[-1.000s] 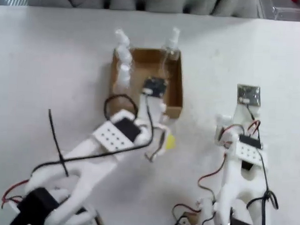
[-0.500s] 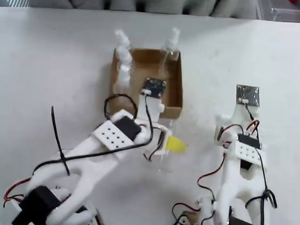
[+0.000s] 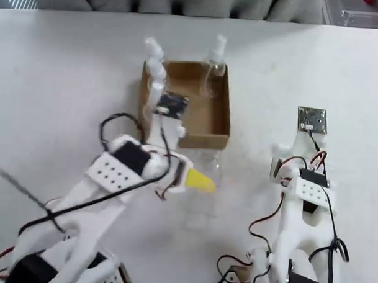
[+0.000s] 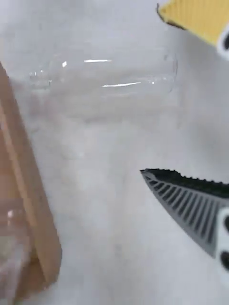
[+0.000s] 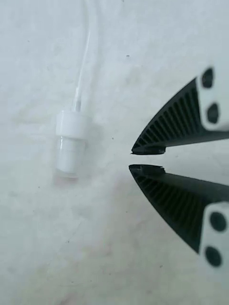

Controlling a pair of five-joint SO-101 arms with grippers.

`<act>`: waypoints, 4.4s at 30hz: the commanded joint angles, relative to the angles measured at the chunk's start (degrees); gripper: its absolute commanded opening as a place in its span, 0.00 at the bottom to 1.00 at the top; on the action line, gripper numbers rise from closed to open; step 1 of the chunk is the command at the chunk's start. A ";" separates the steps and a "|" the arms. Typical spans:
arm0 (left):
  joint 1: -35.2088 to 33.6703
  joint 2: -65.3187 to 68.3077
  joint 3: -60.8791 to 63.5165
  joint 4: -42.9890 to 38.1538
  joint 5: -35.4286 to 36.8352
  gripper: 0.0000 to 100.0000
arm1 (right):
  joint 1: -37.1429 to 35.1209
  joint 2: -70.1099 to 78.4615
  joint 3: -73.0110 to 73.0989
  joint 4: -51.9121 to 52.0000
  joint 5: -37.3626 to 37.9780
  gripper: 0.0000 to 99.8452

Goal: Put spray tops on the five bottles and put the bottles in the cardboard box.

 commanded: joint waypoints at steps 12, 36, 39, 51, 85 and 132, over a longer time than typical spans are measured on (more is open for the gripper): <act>-24.66 -25.10 18.73 1.05 -11.78 0.34 | 0.22 -0.22 -0.79 0.22 0.44 0.02; -40.66 -36.53 35.43 -15.91 -24.62 0.04 | 5.41 -0.04 -36.48 35.74 21.89 0.02; -40.04 -36.53 35.52 -15.91 -24.62 0.04 | 5.41 -0.04 -40.79 41.10 25.41 0.02; -38.99 -36.44 36.22 -15.91 -24.70 0.04 | 4.44 23.78 -61.54 61.58 43.34 0.06; -37.58 -36.44 37.27 -16.35 -28.40 0.04 | 0.48 69.49 -96.79 61.32 68.92 0.18; -35.65 -36.79 37.45 -16.00 -28.75 0.04 | -1.27 55.96 -93.01 61.41 42.90 0.02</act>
